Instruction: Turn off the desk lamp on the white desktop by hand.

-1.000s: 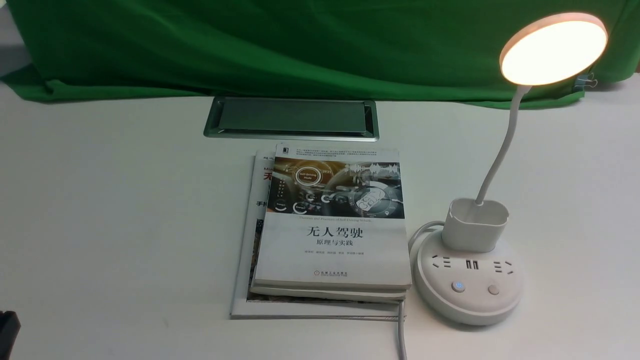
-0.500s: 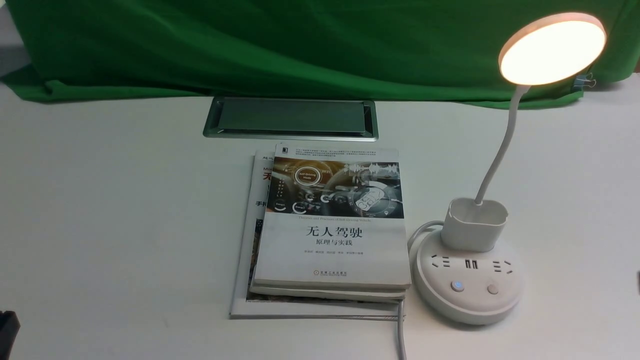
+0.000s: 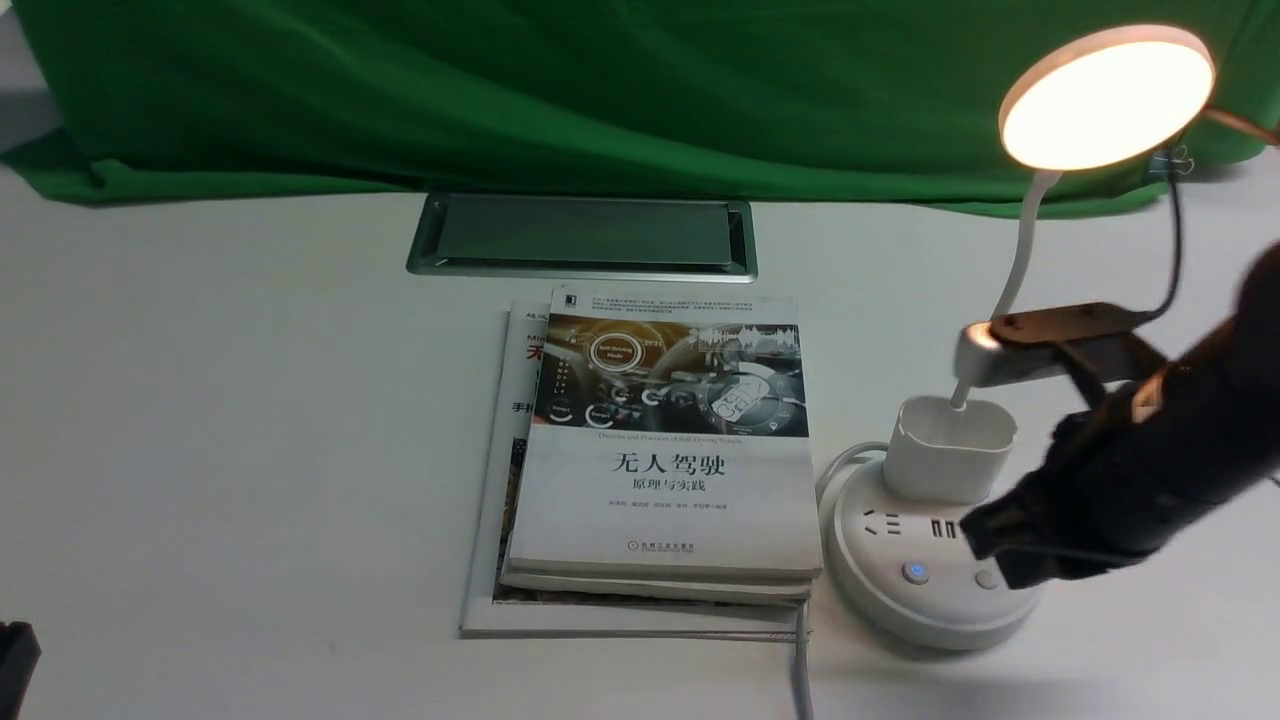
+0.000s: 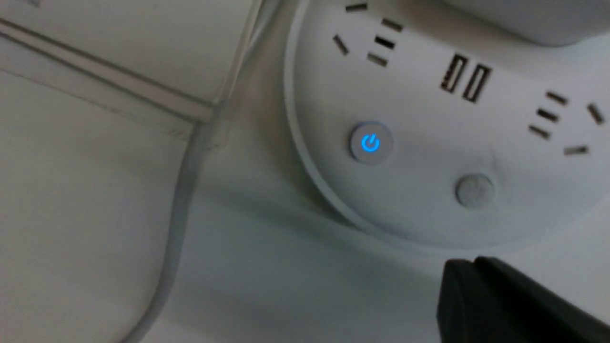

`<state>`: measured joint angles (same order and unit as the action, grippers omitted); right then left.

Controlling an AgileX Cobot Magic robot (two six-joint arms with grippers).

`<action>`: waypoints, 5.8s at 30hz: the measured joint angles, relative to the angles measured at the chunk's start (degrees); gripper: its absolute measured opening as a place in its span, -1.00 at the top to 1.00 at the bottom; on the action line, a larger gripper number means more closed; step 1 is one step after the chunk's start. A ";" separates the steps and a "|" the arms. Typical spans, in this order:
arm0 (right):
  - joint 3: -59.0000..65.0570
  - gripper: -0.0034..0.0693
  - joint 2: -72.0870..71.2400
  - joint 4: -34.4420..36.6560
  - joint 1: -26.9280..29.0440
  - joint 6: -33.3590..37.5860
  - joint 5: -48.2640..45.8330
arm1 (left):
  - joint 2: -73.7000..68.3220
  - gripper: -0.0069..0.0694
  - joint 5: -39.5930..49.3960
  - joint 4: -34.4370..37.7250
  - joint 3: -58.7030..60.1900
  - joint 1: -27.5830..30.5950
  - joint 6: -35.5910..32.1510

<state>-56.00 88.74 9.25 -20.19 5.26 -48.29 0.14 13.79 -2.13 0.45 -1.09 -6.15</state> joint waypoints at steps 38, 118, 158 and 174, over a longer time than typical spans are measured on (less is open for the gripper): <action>-4.47 0.79 10.73 -1.98 0.97 -1.32 2.30 | 0.00 0.77 0.00 0.00 0.00 0.00 0.00; 17.59 0.80 -34.97 -1.87 0.97 -2.64 -1.43 | 0.00 0.77 0.00 0.00 0.00 0.00 0.00; 56.39 0.79 -88.67 -5.25 15.71 3.63 34.42 | 0.00 0.77 0.00 -0.05 0.00 0.00 0.01; 56.39 0.79 -88.67 -5.25 15.71 3.63 34.46 | 0.00 0.77 0.00 -0.05 0.00 0.00 0.01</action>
<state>0.40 0.07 4.00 -4.48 8.88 -13.82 0.14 13.79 -2.18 0.45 -1.09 -6.14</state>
